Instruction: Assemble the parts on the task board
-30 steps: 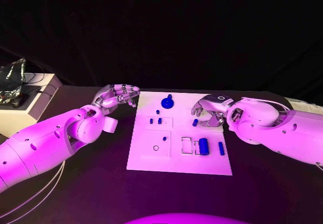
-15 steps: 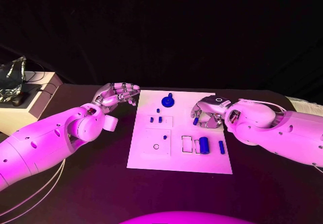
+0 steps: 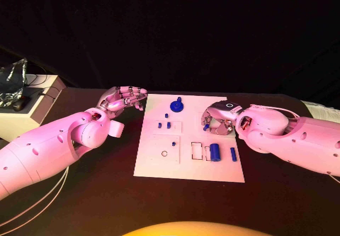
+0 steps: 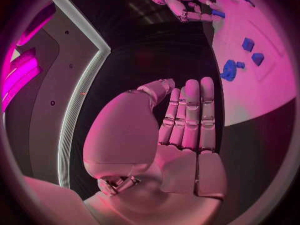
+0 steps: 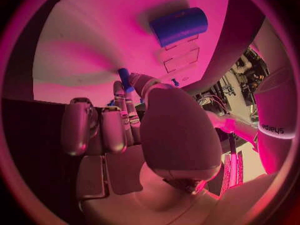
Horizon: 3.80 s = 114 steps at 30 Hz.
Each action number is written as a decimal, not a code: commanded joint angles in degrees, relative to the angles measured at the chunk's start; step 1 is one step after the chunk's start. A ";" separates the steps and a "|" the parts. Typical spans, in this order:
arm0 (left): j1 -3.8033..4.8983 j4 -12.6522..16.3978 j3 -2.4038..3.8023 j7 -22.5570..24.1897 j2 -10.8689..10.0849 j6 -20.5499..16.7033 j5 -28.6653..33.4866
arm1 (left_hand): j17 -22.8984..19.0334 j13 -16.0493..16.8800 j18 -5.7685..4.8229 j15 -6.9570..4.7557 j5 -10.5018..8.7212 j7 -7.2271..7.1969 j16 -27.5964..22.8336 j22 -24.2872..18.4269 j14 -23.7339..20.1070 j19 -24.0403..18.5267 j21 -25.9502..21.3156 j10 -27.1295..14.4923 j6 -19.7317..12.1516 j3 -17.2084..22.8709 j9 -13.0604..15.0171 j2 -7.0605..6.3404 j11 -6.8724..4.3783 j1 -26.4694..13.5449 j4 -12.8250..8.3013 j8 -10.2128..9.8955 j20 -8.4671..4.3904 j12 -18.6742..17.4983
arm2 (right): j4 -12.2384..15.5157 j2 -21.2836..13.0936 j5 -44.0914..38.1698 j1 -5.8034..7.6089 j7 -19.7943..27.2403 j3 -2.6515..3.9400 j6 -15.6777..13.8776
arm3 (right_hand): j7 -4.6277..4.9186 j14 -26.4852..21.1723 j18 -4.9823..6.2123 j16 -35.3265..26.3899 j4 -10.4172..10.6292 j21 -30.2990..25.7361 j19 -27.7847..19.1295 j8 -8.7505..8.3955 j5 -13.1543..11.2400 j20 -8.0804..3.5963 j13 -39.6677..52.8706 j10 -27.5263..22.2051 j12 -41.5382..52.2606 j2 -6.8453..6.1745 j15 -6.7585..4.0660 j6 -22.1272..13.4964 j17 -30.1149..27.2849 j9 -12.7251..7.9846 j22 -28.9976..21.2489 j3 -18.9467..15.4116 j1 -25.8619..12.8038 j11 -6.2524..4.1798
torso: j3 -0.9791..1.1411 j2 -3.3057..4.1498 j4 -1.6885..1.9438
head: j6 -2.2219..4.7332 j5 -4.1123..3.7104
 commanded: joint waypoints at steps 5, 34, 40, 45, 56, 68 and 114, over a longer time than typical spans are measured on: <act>0.02 0.16 0.04 0.43 0.00 0.60 0.03 | -0.06 -0.11 0.32 0.12 0.08 0.04 -0.30 0.10 -0.01 0.28 0.27 0.24 -0.27 -0.20 -0.07 0.21 0.12 0.10 -0.08 0.36 -0.08 -0.25 | 0.04 0.25 -1.53 -0.31 -0.87 -0.02 -1.33 | -0.84 1.18 -1.05 0.69 -0.72 2.15 0.62 1.84 -4.94 -0.79 0.92 3.48 1.19 2.89 -1.32 2.59 0.41 1.21 2.87 3.32 0.82 -0.94 | -0.04 -0.01 0.04 | -0.20 -0.05; 0.02 -0.60 0.04 0.18 0.27 0.40 0.12 | -0.07 -0.18 0.32 0.14 0.09 0.05 -0.33 0.12 0.00 0.24 0.28 0.22 -0.28 -0.18 -0.09 0.30 0.13 0.07 -0.03 0.38 -0.07 -0.33 | 6.15 -3.07 4.72 1.85 -2.21 1.36 -7.93 | -0.80 1.21 -1.46 0.89 -5.26 4.05 1.07 4.51 -9.32 -1.45 2.94 6.15 1.31 4.22 -1.90 2.52 0.51 5.13 4.64 8.18 1.26 -1.55 | -0.07 -0.13 0.04 | -0.27 0.17; 0.01 -0.81 0.04 0.18 0.45 0.26 0.24 | -0.09 -0.45 0.32 0.20 0.12 0.06 -0.41 0.19 0.00 0.18 0.32 -0.37 -0.54 -0.18 -0.19 0.19 0.25 0.13 -0.10 0.30 -0.05 -0.77 | 10.40 -4.04 7.66 3.40 -2.04 1.61 -6.77 | -0.79 1.20 -1.46 0.86 -5.34 4.05 1.07 4.53 -9.35 -1.45 2.95 6.10 1.25 4.21 -1.89 2.50 0.45 5.19 4.65 8.28 1.26 -1.54 | -0.13 -0.11 -0.06 | -0.19 0.44; 0.01 -0.88 0.04 0.19 0.57 0.28 0.28 | -0.09 -0.46 0.32 0.20 0.12 0.08 -0.42 0.19 0.01 0.18 0.33 -0.39 -0.52 -0.18 -0.19 0.21 0.25 0.13 -0.09 0.31 -0.04 -0.78 | 12.49 -2.99 7.04 3.35 -1.96 1.51 -7.07 | -0.79 1.20 -1.46 0.86 -5.34 4.05 1.07 4.53 -9.35 -1.45 2.95 6.10 1.25 4.21 -1.89 2.50 0.45 5.19 4.65 8.28 1.26 -1.54 | -0.03 -0.11 -0.09 | -0.26 0.94; 0.01 -1.02 0.04 0.22 1.04 0.41 0.36 | -0.09 -0.46 0.32 0.20 0.12 0.08 -0.42 0.19 0.01 0.18 0.33 -0.39 -0.52 -0.18 -0.19 0.21 0.25 0.13 -0.09 0.31 -0.04 -0.78 | 14.35 2.57 1.49 -0.25 -1.95 0.44 -8.46 | -0.75 1.14 -1.41 0.75 -5.52 3.79 0.97 4.54 -9.18 -1.44 2.97 5.97 1.11 4.19 -1.86 2.39 0.16 5.31 4.51 8.54 1.21 -1.49 | -0.10 -0.07 0.05 | -0.55 1.99; 0.00 -1.14 0.04 0.21 1.29 0.58 0.40 | -0.09 -0.50 0.31 0.22 0.10 0.10 -0.43 0.22 0.01 0.16 0.35 -0.37 -0.45 -0.17 -0.18 0.28 0.26 0.14 -0.08 0.38 -0.02 -0.80 | 12.88 6.14 -0.46 -4.37 -1.76 -0.12 -8.25 | -0.72 1.10 -1.37 0.66 -5.64 3.60 0.90 4.55 -9.06 -1.43 3.00 5.95 1.05 4.19 -1.84 2.33 -0.06 5.38 4.40 8.70 1.18 -1.46 | -0.01 -0.03 -0.04 | -0.95 3.16; 0.00 -1.08 0.04 0.11 1.08 0.76 0.41 | -0.09 -0.51 0.31 0.22 0.10 0.10 -0.44 0.23 0.02 0.15 0.35 -0.36 -0.43 -0.18 -0.19 0.28 0.27 0.14 -0.08 0.40 -0.02 -0.81 | 8.02 9.97 -5.22 -7.48 -3.86 -0.27 -5.80 | -0.62 1.08 -1.34 0.61 -5.88 3.43 0.84 4.60 -8.91 -1.41 3.07 5.97 0.97 4.11 -1.80 2.28 -0.20 5.55 4.33 8.95 1.04 -1.40 | -0.07 -0.03 0.02 | -2.20 3.90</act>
